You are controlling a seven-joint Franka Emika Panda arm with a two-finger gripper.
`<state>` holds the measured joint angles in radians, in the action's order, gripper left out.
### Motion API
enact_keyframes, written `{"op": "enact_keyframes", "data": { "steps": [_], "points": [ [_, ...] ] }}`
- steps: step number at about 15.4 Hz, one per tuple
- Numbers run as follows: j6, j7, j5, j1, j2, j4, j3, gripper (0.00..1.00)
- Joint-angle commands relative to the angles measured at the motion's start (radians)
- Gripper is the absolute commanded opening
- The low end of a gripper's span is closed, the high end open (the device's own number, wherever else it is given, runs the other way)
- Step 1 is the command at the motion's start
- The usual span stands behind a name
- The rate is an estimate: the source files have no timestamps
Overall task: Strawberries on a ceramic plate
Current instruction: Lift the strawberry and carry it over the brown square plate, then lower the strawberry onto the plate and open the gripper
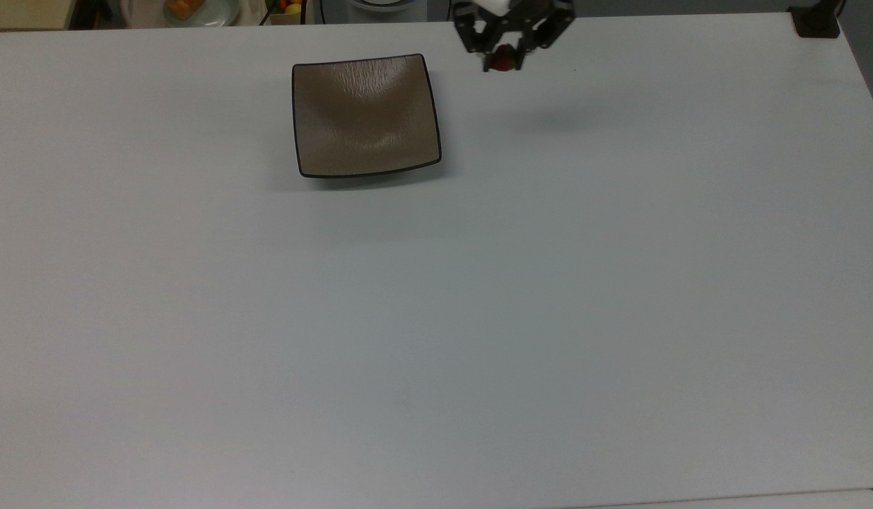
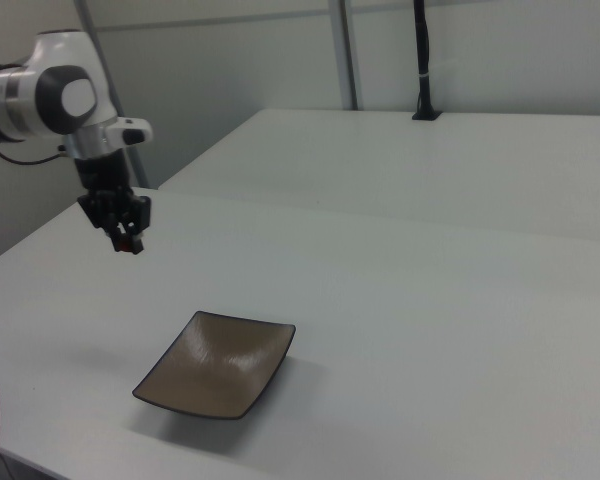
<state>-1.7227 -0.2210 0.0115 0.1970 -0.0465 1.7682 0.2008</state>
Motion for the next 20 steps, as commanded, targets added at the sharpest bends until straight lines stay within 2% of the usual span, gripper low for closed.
{"op": "enact_keyframes", "data": {
  "steps": [1,7,10,13,20],
  "points": [
    [0.076,0.173,-0.031,0.007,0.034,0.020,-0.098,0.21],
    [0.097,0.282,-0.030,0.002,0.008,0.054,-0.202,0.23],
    [0.080,0.316,-0.021,-0.016,-0.018,0.111,-0.216,0.24],
    [0.045,0.327,-0.018,-0.019,-0.090,0.131,-0.216,0.24],
    [-0.156,0.357,-0.015,-0.033,-0.104,0.281,-0.218,0.24]
  ]
}}
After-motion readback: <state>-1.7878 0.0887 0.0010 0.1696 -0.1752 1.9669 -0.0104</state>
